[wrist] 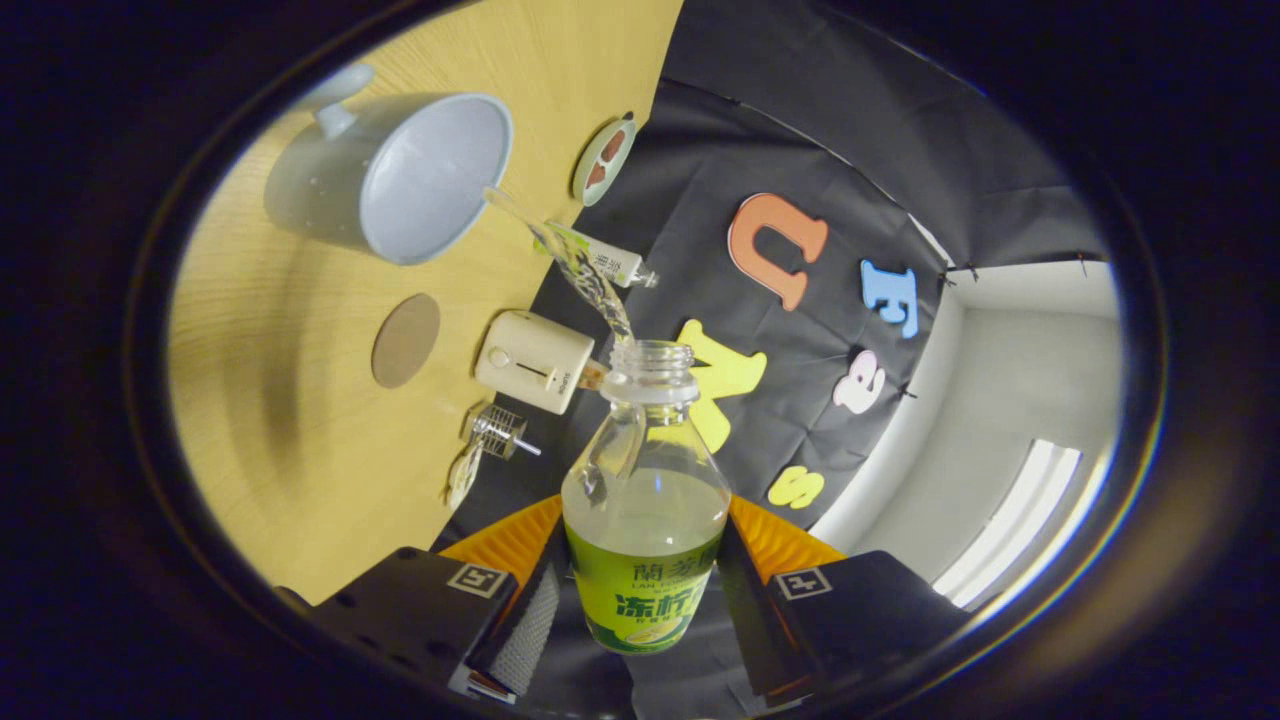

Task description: Take the bottle from table, then pour the juice into the cup, finally place the bottle on the coaster

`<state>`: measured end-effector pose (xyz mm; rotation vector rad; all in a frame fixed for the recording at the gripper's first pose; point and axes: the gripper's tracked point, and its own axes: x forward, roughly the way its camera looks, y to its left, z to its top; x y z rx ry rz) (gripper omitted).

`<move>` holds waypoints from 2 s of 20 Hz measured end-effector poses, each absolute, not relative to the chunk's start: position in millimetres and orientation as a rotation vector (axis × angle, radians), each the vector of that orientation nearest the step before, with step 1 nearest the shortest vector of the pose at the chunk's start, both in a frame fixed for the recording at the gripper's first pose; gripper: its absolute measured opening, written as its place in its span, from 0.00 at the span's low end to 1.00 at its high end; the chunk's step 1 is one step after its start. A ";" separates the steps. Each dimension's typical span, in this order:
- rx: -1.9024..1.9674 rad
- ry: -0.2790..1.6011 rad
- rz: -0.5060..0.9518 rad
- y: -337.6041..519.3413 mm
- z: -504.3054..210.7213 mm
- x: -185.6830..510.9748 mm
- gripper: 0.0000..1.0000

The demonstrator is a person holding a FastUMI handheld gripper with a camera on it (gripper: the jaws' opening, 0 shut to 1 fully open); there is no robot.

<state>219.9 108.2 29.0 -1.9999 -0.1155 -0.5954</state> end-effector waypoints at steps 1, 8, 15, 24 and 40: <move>-2.013 -0.118 -0.601 106.5 32.3 219.8 0.82; -2.054 -0.146 -0.621 105.5 36.2 217.9 0.82; -2.096 -0.183 -0.616 115.4 36.8 215.9 0.82; -2.140 -0.192 -0.645 118.8 41.3 217.9 0.82; -2.224 -0.273 -0.681 143.1 49.6 204.5 0.82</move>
